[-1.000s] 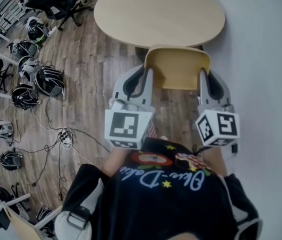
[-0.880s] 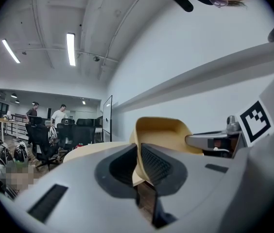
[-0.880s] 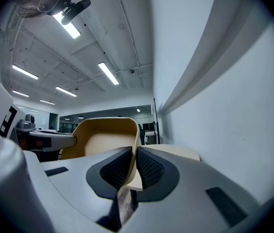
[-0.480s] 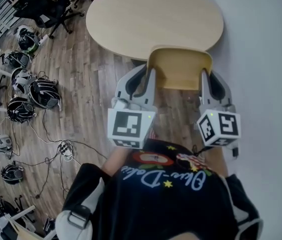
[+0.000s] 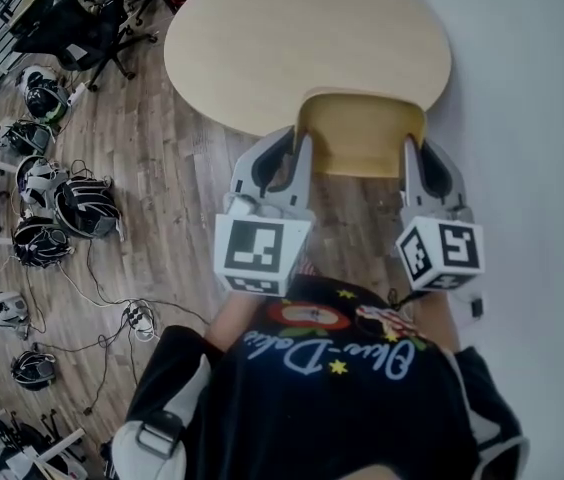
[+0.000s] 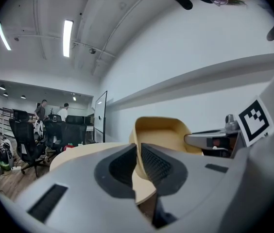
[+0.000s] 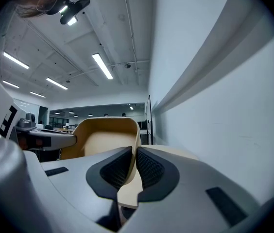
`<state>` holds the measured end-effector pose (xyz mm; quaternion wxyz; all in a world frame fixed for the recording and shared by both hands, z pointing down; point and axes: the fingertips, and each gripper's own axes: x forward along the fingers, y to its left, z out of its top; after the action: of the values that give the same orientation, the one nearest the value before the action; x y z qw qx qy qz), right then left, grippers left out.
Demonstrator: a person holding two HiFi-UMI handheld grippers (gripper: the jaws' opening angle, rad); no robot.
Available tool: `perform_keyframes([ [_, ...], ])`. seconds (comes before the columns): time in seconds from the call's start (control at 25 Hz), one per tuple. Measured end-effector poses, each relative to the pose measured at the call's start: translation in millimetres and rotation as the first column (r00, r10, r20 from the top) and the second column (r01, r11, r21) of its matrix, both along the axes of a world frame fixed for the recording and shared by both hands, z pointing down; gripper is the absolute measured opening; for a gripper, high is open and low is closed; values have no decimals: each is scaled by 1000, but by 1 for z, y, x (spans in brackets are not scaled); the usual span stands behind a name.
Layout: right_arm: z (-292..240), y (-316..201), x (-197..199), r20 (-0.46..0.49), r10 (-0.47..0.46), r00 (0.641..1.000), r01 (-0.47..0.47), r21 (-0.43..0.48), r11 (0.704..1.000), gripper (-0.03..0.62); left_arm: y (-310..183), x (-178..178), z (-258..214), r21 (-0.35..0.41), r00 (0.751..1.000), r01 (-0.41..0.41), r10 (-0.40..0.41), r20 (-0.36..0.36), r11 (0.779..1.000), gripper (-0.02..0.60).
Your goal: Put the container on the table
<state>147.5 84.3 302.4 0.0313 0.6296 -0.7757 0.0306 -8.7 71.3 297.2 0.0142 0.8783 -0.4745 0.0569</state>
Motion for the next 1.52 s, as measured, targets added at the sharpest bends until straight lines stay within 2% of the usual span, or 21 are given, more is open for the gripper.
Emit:
perform_keyframes([
  [0.44,-3,-55,-41,-2,45,999,-45,-10,999,23,-61,-42,-1,-8,1000,-30,30,-4,1000,25],
  [0.84,-2,-89,-70,-21,45,999,-45,-17,999,23,-95,-70,1,-17,999,-41,41,-23,999,25],
  [0.96,1,-96,-78,-23,46,999,-46,-20,999,23,-102,-77,6,-18,999,-44,44,-8,999,25],
  [1.52,4,-134,-76,-31,28,999,-29,-36,999,23,-137,-75,12,-40,999,-33,32,-9,999,25],
])
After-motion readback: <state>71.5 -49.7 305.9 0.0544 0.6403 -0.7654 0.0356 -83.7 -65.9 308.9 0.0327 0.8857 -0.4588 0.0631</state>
